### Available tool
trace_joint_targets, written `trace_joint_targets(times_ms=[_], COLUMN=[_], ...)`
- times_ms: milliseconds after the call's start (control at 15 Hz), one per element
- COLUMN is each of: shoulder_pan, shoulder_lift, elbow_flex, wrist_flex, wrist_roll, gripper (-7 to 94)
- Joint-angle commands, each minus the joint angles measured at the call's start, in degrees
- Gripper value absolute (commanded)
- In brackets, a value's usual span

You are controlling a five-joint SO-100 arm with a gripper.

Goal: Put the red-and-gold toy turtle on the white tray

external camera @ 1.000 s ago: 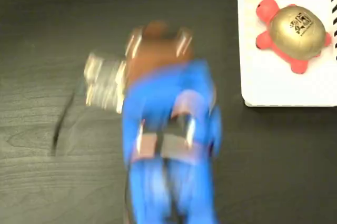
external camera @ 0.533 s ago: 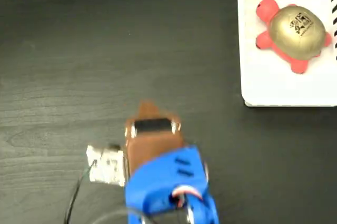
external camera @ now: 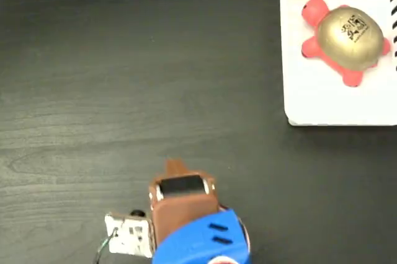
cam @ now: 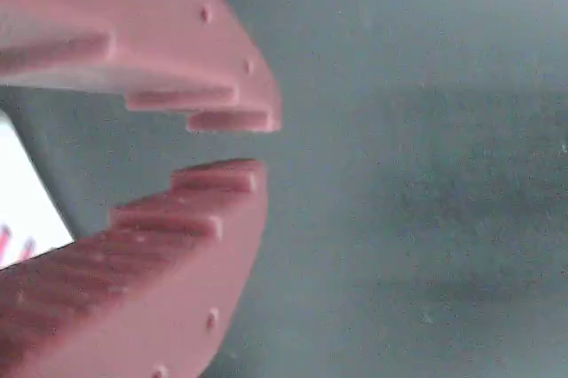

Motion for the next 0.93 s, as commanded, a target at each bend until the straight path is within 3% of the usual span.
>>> trace_joint_targets(times_ms=[0, 867], shoulder_pan=[-1.67, -2.29], shoulder_lift=[0.70, 0.70], elbow_flex=[-0.44, -0.44], wrist_flex=[1.58, 1.58], wrist_roll=[-0.44, -0.62], gripper=[0, 0])
